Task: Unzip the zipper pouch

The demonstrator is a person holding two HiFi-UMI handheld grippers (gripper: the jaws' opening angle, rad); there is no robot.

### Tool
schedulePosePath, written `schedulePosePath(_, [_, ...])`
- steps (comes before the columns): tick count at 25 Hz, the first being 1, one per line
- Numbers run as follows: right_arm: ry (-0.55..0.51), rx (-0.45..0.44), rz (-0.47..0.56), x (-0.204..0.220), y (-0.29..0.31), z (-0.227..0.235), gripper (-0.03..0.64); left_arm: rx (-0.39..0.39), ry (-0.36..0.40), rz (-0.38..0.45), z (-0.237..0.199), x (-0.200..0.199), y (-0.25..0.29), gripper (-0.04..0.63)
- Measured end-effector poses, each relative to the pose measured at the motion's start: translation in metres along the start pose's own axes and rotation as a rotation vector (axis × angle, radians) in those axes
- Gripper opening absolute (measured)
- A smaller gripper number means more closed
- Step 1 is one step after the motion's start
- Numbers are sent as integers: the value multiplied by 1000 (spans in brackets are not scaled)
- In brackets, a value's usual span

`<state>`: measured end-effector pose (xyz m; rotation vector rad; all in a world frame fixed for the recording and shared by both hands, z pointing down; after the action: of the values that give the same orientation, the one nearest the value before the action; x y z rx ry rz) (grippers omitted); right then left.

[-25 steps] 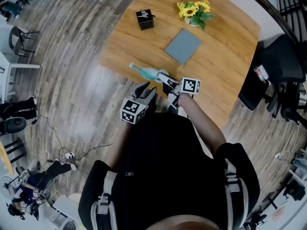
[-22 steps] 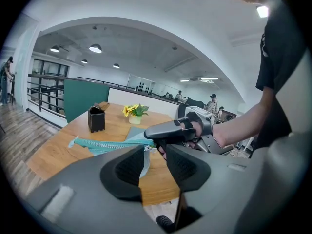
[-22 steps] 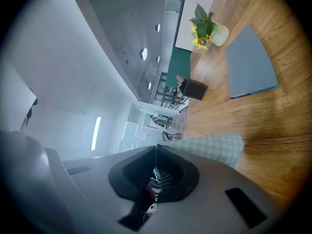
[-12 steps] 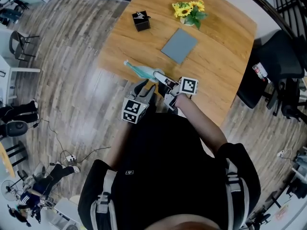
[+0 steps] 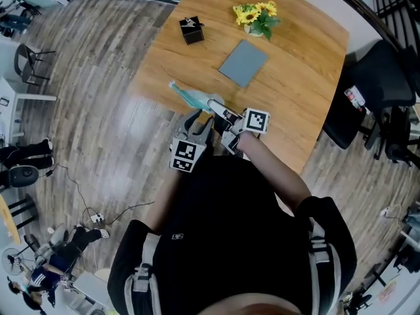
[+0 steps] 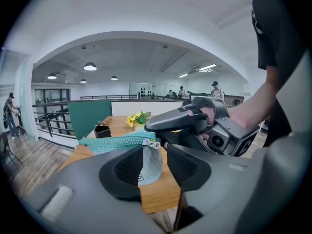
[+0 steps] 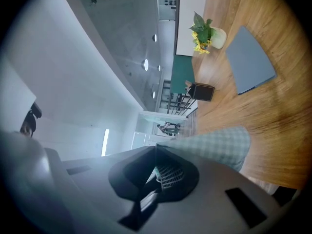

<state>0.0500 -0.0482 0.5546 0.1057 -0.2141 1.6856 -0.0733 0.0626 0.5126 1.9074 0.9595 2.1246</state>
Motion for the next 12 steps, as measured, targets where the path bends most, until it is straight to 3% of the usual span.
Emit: schedulePosePath(12, [23, 36, 60, 5, 0, -5, 9, -183, 141, -22, 15, -10, -5, 152])
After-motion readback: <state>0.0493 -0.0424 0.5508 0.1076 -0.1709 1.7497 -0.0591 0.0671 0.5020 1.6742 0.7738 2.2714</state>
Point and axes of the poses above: the fingertips, and each gripper's own axes: y forward along the fingers, z to its right, x out of its underside, the point moved 10 cm from there along -y, backward along the fingers, and after that the axes turned 6 degrees about -z, right-handed, at the moved point
